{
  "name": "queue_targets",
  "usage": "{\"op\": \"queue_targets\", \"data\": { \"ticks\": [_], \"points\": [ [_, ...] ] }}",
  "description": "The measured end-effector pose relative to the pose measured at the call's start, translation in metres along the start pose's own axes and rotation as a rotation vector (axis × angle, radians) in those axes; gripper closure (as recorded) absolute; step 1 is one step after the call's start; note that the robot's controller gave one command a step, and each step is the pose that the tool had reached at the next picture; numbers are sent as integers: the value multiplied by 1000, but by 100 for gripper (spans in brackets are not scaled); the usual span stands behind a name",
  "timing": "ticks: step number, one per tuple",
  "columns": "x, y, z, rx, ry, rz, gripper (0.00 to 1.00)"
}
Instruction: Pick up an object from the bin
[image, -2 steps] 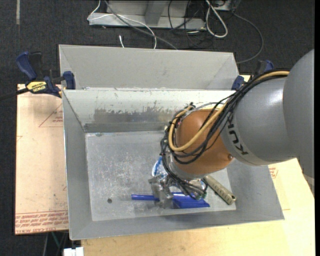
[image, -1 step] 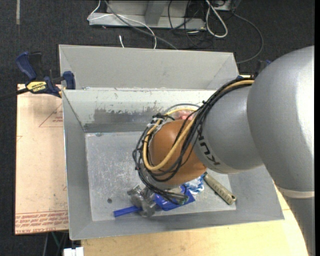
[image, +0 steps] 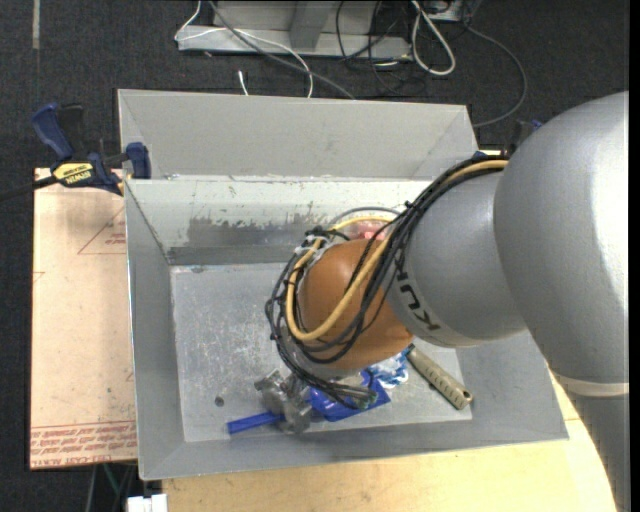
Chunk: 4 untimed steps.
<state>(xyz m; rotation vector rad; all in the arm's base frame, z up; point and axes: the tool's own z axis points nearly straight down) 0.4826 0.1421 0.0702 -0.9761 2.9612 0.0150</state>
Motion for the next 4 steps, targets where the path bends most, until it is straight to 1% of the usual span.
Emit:
{"op": "queue_targets", "data": {
  "ticks": [1,2,3,4],
  "points": [
    [-5,2,0,-1,-2,13,100],
    [-3,-4,-81,1,-7,19,100],
    [-5,0,-72,-3,1,10,100],
    [-19,7,-59,-3,-2,5,100]
  ]
}}
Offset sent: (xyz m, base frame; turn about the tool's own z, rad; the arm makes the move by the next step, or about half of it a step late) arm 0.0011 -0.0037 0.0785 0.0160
